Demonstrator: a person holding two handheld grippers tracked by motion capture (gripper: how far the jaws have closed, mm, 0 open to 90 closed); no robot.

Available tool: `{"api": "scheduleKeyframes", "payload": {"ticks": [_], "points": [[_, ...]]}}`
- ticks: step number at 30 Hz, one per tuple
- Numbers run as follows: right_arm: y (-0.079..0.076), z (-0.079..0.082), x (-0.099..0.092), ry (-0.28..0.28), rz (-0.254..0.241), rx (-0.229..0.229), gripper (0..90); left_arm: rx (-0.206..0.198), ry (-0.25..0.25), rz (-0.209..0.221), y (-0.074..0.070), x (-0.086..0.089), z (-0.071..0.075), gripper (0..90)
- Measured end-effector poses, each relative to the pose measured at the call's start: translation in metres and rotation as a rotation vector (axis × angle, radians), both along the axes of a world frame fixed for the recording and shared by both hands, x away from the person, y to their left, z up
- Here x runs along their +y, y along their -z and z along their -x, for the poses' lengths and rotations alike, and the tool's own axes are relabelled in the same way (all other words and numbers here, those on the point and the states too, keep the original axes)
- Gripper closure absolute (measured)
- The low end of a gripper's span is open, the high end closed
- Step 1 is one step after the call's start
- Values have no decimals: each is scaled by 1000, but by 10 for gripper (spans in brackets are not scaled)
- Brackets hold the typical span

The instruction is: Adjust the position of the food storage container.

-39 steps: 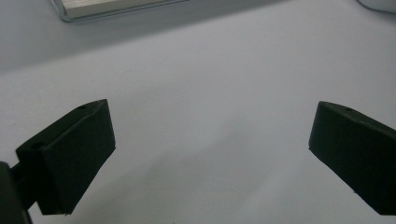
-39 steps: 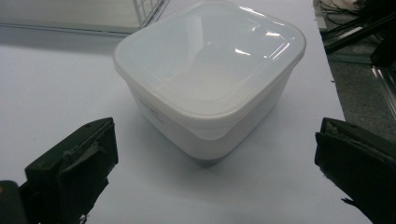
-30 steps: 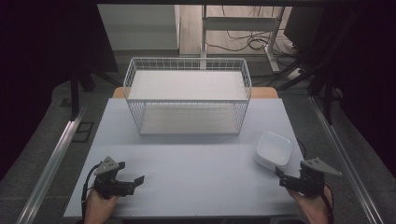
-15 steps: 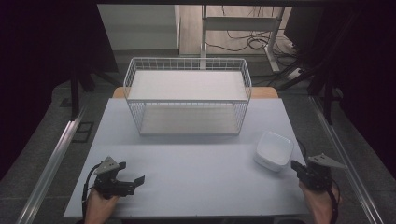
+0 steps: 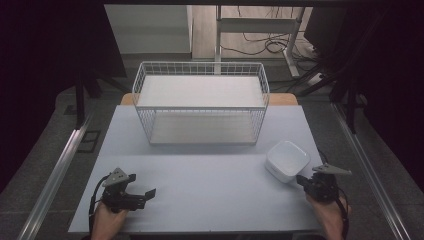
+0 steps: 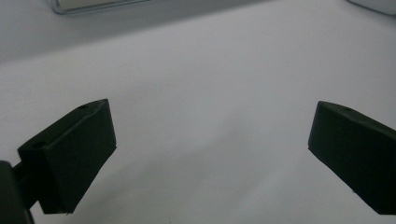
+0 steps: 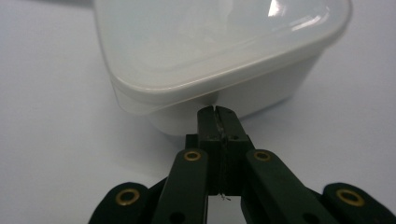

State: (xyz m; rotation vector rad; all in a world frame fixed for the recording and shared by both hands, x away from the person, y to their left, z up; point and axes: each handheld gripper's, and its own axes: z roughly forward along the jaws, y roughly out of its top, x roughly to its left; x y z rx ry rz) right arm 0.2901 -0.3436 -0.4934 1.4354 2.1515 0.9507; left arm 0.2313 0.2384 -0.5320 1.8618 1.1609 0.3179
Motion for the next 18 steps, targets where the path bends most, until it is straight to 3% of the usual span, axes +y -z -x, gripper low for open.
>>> {"api": "scheduleKeyframes", "payload": {"ticks": [4,6,11,12,15,18], "points": [[1,-5,16,-25,-24,9,890,1,0,2,0,0,0,8],[3,-9,27,-62,-58,37,885,1,4,0,0,0,0,8],[0,-7,38,-94,-56,49,884,1,2,1,-1,1,1,13],[-3,-6,34,-77,-55,37,884,1,0,3,-1,1,1,13],[-13,-5,2,51,-18,-11,891,4,3,-3,0,0,1,16],[-18,-10,-19,116,-39,-38,891,5,8,-13,0,-1,0,17]]}}
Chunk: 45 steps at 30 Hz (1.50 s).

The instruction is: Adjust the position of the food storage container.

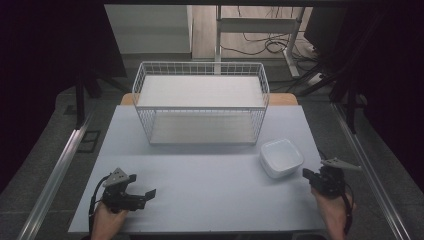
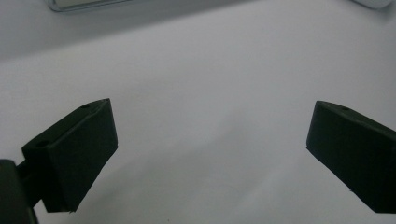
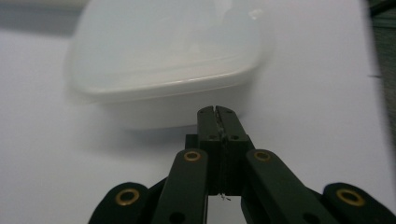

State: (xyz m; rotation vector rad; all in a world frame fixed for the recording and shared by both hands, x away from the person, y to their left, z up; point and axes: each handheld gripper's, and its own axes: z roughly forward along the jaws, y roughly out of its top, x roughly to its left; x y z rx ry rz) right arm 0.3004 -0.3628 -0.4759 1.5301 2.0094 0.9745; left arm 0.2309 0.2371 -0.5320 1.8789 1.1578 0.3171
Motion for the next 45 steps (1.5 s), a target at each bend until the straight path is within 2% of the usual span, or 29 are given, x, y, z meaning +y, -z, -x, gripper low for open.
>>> {"api": "scheduleKeyframes", "payload": {"ticks": [3,4,8,14,19,29,32,36,45], "points": [[-3,-9,-6,23,22,-18,892,7,2,-9,1,-2,0,17],[-6,-21,-8,29,30,-20,892,8,4,-6,1,-2,0,18],[-9,-46,-4,25,81,-28,890,7,4,-5,1,-1,0,19],[-7,-77,4,-10,80,-9,891,10,12,-16,2,-2,-1,19],[-7,-92,10,-8,74,17,891,9,12,-11,1,-2,-1,20],[-4,-83,30,-69,55,27,893,12,25,-13,1,-4,-1,21],[-4,-79,39,-107,25,46,893,13,27,-12,2,-4,-1,21],[-2,-72,54,-159,13,55,893,13,26,4,1,-4,-1,22],[1,-55,91,-269,-15,78,893,12,28,8,1,-3,-1,23]]}}
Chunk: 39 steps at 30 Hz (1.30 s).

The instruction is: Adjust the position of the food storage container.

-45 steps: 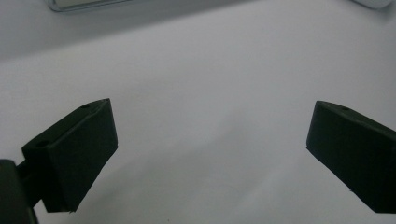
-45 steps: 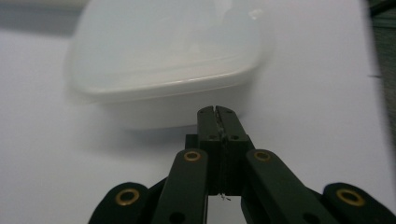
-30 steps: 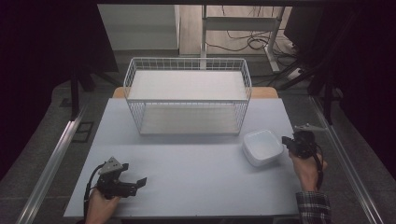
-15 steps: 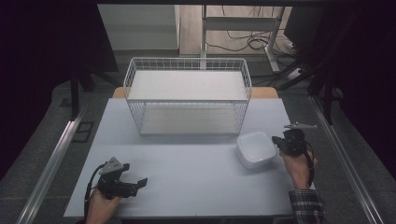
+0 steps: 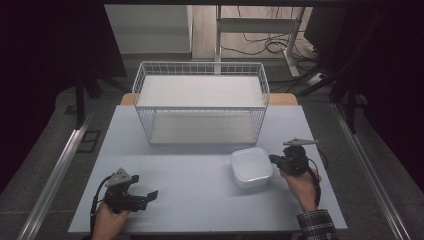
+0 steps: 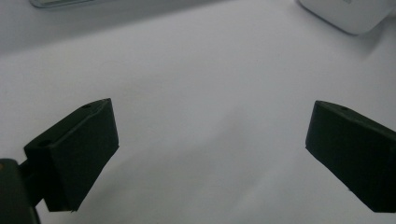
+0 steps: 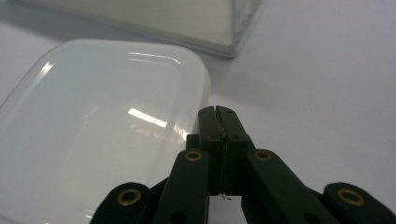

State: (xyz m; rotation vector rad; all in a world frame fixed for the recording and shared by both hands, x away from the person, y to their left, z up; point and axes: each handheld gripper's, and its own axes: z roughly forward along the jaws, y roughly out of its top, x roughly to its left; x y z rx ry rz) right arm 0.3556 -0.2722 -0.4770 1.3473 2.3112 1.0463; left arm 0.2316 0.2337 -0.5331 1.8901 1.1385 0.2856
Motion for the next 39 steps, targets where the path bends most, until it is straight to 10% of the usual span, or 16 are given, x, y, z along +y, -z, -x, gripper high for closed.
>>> {"api": "scheduleKeyframes", "payload": {"ticks": [22,28,39], "points": [[9,47,99,-281,-30,23,892,-13,2,-4,-1,0,2,39],[2,57,96,-268,36,-83,876,-16,25,4,-1,-2,2,37],[16,76,61,-280,-33,-131,77,-11,40,-19,-1,-6,1,34]]}}
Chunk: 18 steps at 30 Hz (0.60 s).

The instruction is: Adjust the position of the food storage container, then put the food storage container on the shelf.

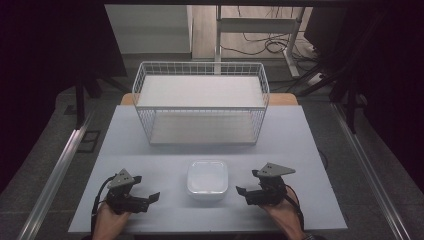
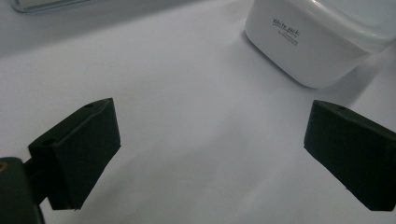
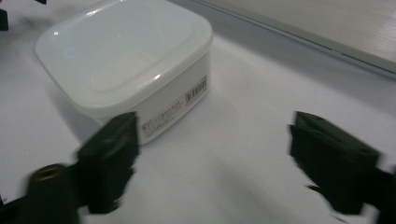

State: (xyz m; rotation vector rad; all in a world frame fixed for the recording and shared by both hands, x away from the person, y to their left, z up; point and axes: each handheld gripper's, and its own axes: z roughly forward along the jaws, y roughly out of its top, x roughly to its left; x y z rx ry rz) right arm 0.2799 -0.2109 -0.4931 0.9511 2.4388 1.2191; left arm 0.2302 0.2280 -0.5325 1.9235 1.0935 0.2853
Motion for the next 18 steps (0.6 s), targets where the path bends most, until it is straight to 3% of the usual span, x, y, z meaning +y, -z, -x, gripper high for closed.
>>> {"api": "scheduleKeyframes", "payload": {"ticks": [2,7,18], "points": [[1,0,1,-8,20,-1,54,2,-1,-1,0,0,0,34],[1,-1,0,0,7,-16,37,15,-4,7,0,-1,-1,33],[-3,-4,2,15,-26,-5,22,28,26,26,-7,-15,-2,21]]}}
